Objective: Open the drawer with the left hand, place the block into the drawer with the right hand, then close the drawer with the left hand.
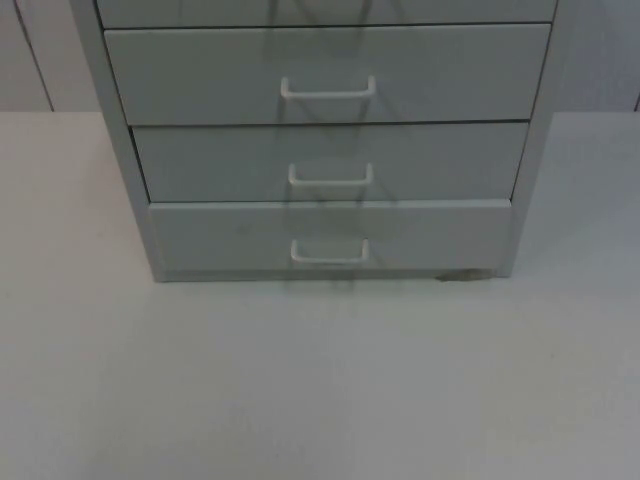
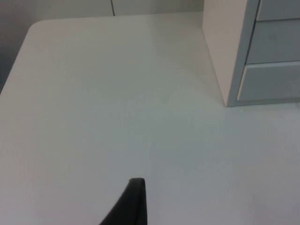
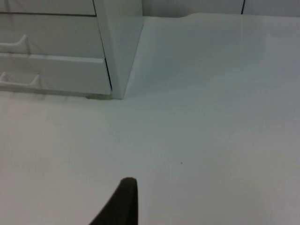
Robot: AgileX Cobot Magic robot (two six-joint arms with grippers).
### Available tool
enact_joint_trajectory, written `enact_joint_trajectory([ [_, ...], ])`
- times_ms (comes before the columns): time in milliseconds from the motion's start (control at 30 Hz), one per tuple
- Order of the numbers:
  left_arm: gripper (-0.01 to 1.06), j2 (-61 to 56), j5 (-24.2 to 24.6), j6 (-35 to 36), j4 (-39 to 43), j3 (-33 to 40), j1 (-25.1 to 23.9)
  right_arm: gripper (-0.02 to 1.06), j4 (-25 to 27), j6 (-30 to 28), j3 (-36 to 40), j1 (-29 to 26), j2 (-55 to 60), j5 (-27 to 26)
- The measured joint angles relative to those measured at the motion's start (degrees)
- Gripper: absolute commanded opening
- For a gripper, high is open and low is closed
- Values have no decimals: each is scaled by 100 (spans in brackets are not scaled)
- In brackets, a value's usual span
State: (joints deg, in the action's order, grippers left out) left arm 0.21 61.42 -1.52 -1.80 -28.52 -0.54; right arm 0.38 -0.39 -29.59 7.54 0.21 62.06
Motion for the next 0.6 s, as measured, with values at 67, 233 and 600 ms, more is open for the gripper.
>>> enact_joint_trajectory([
  [67,105,0,0,0,10,0,-146,105,0,0,0,0,0,0],
  [233,105,0,0,0,10,0,-191,105,0,0,0,0,0,0],
  [600,105,0,0,0,10,0,-191,105,0,0,0,-50,0,0],
])
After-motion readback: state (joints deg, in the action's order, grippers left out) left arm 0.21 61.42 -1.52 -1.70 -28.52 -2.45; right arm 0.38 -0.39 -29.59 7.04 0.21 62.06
